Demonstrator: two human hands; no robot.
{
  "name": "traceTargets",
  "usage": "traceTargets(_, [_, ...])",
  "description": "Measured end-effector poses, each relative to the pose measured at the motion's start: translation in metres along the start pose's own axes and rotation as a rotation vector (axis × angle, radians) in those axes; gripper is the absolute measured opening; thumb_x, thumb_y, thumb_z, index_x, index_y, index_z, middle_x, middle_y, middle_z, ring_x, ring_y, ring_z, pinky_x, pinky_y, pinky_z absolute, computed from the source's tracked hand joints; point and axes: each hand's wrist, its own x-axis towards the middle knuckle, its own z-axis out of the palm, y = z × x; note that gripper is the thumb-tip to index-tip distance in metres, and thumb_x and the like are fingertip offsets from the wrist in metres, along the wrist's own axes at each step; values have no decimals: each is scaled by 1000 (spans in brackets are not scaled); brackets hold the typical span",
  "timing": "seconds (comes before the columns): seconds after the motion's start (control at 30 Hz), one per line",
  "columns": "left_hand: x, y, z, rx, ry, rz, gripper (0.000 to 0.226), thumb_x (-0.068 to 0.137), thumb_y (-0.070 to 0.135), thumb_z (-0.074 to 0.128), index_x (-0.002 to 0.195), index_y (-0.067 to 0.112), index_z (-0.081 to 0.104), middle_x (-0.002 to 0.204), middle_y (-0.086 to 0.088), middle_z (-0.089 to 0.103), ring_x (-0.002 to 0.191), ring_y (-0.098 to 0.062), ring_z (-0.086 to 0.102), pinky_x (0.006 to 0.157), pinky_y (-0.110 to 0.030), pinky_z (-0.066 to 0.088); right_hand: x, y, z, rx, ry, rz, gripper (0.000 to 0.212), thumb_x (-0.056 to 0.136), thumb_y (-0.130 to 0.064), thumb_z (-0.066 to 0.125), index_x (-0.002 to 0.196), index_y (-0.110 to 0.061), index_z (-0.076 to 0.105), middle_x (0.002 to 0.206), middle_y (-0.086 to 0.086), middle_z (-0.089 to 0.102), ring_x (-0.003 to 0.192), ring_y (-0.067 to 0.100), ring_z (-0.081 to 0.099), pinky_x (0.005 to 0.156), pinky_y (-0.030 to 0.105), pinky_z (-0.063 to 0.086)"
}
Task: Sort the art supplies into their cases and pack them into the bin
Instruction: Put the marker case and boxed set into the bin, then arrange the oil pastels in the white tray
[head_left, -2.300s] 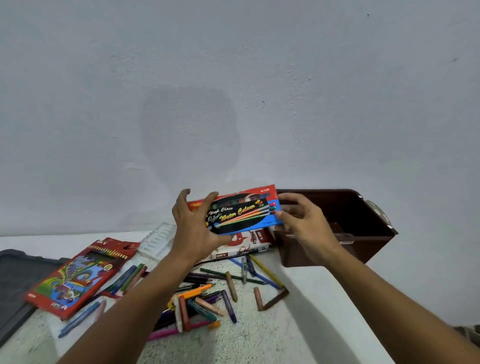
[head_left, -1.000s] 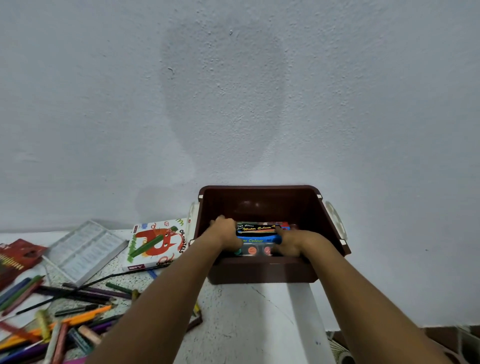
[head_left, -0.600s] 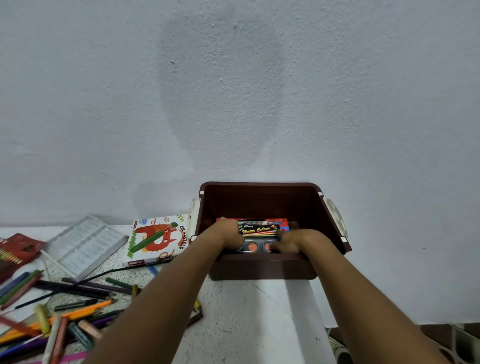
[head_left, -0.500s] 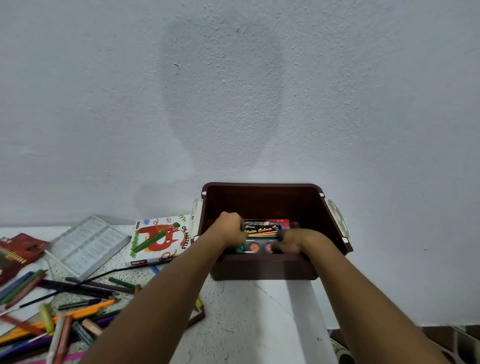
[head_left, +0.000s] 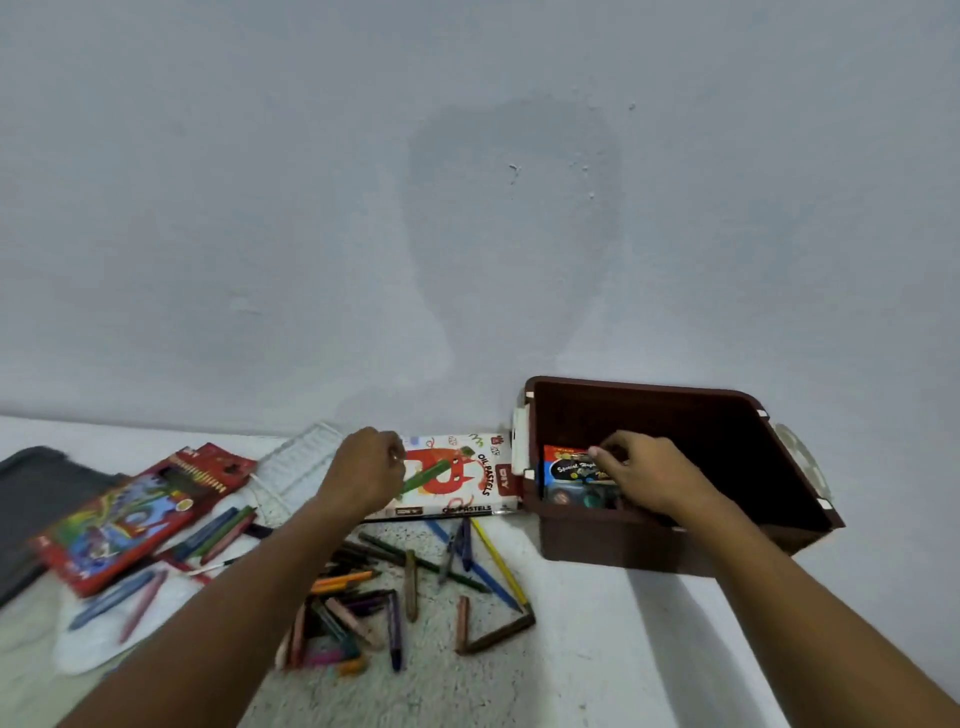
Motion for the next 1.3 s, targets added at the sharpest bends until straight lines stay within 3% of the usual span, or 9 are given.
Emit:
traceTargets(0.17, [-11,-88,-5,204,-152,-145,30,87,37,60,112,22,66,117,-8,60,111,-27,53,94,-36,45,-8,-65,22,103,144,-40,47,94,-59,42,117,-22,60,104,7,69,92,24,63,78,37,52])
traceTargets(0.3, [-22,-105,0,240,-175,-88,39,91,46,57,120,22,61,123,-8,51,117,-26,44,98,-37,42,-15,-100,39,36,220,-14,46,95,-55,42,114,-15,55,105,7,64,95,27,62,78,40,53])
traceTargets(0.47, [-30,-120,12,188,-100,-31,26,93,33,55,110,15,65,117,-9,54,111,-25,46,91,-33,42,-25,-116,49,-49,302,26,45,99,-47,40,127,-13,47,115,9,59,100,25,58,76,36,49])
traceTargets(0.6, [-33,-129,14,97,5,29,21,93,24,53,98,11,68,107,-8,56,100,-22,47,80,-29,38,-33,-126,61,-179,336,0,48,98,-45,42,133,-12,46,129,11,52,113,27,50,89,38,47])
traceTargets(0.8, [-34,-142,-5,-14,199,132,16,88,20,58,91,7,66,97,-6,54,89,-16,39,75,-27,31,-50,-147,84,-272,557,-228,33,90,-33,61,114,-10,64,120,12,58,118,28,44,96,42,44])
traceTargets(0.93, [-48,-152,-18,-122,262,268,20,85,25,58,88,6,66,91,-2,52,88,-20,47,74,-27,34,-58,-175,100,114,317,-301,29,96,-28,56,120,-14,61,119,2,55,114,17,49,96,31,44])
traceTargets(1.03, [-62,-163,-24,-182,274,397,35,84,36,46,83,7,65,88,-2,53,83,-18,49,69,-28,41,-64,-197,112,453,109,-134,28,96,-34,55,121,-22,55,112,-5,61,100,13,62,86,34,54])
traceTargets(1.13, [-75,-173,-28,-315,231,530,27,86,31,52,81,8,65,90,1,52,82,-14,51,67,-31,51,-70,-211,124,897,-87,101,45,94,-39,59,133,-21,46,117,3,62,98,21,67,87,42,57])
traceTargets(1.3, [-104,-181,-29,-396,222,725,12,80,17,66,79,6,68,93,-2,58,87,-15,57,75,-26,50,-87,-220,137,1330,-110,255,35,96,-24,57,129,-22,46,105,-1,67,95,23,69,68,35,57])
